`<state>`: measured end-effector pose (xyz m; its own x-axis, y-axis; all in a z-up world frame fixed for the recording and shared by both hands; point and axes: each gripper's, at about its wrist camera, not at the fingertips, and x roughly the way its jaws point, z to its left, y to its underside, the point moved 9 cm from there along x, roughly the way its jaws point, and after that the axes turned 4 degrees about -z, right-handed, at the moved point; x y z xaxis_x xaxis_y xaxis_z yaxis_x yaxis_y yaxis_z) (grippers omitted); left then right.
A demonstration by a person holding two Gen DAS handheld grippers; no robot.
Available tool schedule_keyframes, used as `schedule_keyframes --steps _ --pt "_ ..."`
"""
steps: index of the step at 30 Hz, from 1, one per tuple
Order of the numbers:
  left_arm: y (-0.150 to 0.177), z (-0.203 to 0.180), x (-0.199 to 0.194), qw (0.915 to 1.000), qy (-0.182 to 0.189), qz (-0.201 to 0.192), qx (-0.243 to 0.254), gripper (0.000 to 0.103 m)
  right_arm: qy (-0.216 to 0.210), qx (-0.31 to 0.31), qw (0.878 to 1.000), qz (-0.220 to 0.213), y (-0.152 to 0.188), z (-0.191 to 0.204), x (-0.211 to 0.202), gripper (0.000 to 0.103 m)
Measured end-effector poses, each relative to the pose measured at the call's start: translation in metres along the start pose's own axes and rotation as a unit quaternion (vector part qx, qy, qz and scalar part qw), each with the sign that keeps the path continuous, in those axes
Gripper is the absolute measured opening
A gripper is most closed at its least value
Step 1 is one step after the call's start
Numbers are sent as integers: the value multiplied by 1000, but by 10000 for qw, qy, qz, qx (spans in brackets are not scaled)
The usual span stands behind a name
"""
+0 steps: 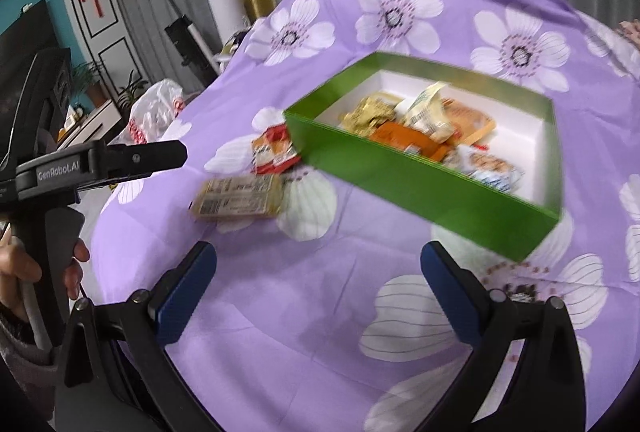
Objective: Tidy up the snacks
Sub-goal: 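Withdraw the right gripper from the box toward the beige biscuit pack, then grasp the beige biscuit pack with the right gripper and lift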
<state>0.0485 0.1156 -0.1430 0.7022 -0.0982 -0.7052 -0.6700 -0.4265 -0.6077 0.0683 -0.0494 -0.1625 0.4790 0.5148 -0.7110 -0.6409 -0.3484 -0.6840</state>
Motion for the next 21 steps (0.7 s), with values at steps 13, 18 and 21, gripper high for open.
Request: schedule_keyframes --steps 13,18,21 --pt "21 24 29 9995 92 147 -281 102 -553 -327 9971 413 6 34 62 100" --pt "20 27 36 9995 85 114 -272 102 -802 -335 9946 560 1 45 88 93" --pt "20 28 41 9995 114 161 -236 102 -820 -477 9934 652 -1 50 101 87"
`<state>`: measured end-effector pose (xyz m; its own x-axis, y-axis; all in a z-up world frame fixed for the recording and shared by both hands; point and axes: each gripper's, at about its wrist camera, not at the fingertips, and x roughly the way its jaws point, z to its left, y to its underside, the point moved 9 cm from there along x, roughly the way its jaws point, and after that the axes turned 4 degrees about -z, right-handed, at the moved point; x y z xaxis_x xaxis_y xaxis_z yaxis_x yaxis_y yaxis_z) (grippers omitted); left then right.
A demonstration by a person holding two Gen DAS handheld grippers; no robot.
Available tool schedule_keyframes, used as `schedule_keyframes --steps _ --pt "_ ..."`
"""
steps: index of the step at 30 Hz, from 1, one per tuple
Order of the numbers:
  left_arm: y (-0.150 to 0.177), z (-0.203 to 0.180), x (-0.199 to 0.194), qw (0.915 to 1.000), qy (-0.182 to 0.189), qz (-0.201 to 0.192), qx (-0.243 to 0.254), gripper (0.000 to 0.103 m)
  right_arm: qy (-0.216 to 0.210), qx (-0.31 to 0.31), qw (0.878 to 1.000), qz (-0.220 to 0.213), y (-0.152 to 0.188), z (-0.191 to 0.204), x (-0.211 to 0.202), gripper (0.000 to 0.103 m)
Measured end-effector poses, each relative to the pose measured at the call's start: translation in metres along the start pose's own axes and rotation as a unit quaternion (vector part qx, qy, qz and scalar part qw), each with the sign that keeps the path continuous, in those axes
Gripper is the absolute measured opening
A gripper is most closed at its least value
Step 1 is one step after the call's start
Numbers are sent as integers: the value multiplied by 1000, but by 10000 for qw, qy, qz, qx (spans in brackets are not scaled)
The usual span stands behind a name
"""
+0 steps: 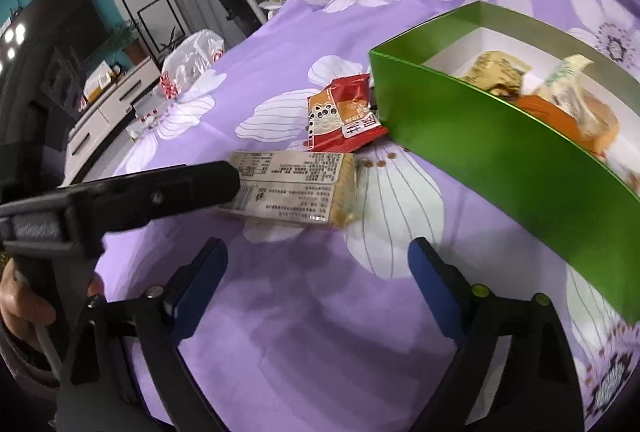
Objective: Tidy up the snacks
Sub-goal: 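Grasp the beige biscuit pack with the right gripper and lift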
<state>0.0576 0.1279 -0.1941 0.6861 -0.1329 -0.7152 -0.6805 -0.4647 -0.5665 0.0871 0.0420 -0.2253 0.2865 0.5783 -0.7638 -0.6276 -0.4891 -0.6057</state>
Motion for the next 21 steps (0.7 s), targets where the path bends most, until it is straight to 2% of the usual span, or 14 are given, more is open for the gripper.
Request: schedule_keyframes --steps 9,12,14,16,21 --pt "0 1 12 9999 108 101 -14 101 -107 -429 9988 208 -11 3 20 79" --pt "0 5 13 9997 142 113 -136 97 -198 -535 9981 250 -14 4 25 79" --pt "-1 8 13 9996 136 87 -224 85 -292 -618 9973 259 -15 6 27 78" --pt "-2 10 14 9994 179 107 -274 79 -387 -719 9962 287 -15 10 29 73" --pt "1 7 16 9995 199 163 -180 77 -397 -777 9958 289 -16 14 30 63"
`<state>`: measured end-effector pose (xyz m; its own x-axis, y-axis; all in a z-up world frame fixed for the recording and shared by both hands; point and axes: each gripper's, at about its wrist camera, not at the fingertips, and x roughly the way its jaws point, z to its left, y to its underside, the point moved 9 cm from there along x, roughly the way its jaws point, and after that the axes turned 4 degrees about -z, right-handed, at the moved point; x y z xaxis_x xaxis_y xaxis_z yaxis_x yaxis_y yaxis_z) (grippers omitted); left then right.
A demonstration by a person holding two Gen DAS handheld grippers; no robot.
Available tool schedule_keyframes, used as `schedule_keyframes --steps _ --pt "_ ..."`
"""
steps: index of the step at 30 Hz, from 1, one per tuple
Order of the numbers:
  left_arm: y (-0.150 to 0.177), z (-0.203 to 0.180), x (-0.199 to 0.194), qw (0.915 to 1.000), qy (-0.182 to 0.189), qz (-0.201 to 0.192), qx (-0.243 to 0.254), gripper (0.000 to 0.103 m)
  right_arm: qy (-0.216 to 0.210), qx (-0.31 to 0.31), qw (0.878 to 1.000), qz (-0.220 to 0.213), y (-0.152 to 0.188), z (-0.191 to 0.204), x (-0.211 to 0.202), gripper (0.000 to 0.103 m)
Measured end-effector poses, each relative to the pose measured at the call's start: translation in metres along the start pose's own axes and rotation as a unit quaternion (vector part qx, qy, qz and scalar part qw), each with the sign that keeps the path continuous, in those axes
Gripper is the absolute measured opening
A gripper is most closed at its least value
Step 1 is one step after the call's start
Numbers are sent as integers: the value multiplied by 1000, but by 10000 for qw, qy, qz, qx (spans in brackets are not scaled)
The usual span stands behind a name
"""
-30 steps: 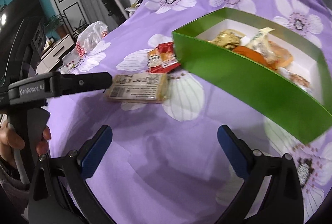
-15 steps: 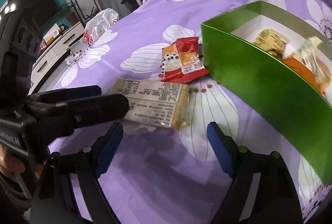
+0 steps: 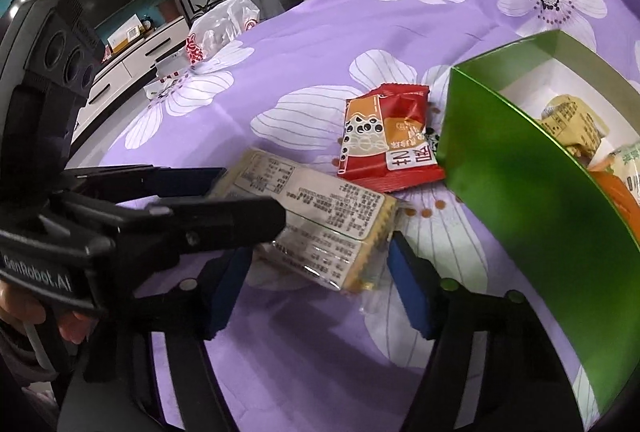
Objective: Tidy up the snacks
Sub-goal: 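Grasp the beige biscuit pack with the right gripper and lift, then carry the biscuit pack into the green box and open the right gripper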
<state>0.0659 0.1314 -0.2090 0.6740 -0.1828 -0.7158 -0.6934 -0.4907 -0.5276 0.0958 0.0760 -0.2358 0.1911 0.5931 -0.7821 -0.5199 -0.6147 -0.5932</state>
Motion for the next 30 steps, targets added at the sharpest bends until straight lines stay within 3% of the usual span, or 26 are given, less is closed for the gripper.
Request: schedule_keyframes --steps 5,18,30 --pt "0 4 1 9999 -109 6 84 64 74 2 10000 -31 1 -1 -2 59" --pt "6 -8 -13 9997 -121 -24 234 63 333 64 9987 -375 5 9 -31 56" --pt "4 -61 -31 9969 87 -146 771 63 654 354 9930 -913 12 0 -87 55"
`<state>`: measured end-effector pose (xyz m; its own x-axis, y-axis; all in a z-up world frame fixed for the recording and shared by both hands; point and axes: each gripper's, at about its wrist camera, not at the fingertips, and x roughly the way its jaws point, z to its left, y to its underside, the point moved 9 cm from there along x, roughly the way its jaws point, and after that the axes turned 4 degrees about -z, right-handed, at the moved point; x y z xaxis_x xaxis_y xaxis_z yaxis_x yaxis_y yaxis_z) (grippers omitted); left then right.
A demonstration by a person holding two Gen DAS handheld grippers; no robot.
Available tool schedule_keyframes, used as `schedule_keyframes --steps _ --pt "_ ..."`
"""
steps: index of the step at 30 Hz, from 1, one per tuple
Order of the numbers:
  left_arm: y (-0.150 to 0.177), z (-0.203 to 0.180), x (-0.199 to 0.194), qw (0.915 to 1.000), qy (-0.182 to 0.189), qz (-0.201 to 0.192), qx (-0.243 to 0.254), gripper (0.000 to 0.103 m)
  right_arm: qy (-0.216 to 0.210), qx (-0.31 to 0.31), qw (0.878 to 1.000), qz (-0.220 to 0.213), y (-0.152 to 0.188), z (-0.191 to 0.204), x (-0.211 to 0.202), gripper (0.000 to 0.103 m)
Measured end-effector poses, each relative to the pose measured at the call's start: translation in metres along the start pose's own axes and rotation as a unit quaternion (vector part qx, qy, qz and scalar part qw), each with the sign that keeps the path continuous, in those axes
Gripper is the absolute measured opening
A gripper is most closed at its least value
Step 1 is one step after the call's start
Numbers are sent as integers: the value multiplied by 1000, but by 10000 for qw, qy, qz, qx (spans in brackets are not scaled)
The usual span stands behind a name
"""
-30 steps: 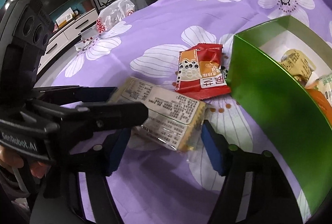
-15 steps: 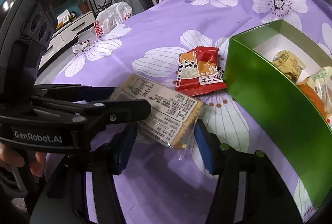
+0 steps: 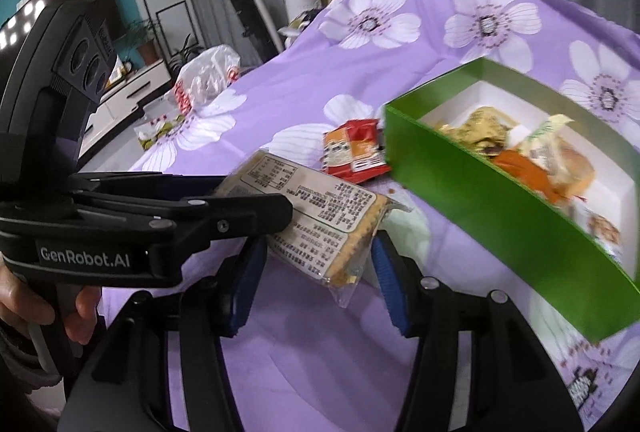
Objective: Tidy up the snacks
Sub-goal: 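Carry the biscuit pack into the green box and open the right gripper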
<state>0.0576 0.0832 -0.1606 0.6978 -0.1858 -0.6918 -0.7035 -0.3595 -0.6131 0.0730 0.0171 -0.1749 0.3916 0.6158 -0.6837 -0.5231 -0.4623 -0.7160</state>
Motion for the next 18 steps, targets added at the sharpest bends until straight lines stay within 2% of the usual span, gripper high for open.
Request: schedule_keyframes --steps 11,18 --pt "-19 -72 4 9975 340 -65 623 63 495 357 9963 -600 -6 -44 -59 55" --pt "-39 -114 19 9937 561 -73 966 63 745 601 9916 -873 -15 -81 -81 55"
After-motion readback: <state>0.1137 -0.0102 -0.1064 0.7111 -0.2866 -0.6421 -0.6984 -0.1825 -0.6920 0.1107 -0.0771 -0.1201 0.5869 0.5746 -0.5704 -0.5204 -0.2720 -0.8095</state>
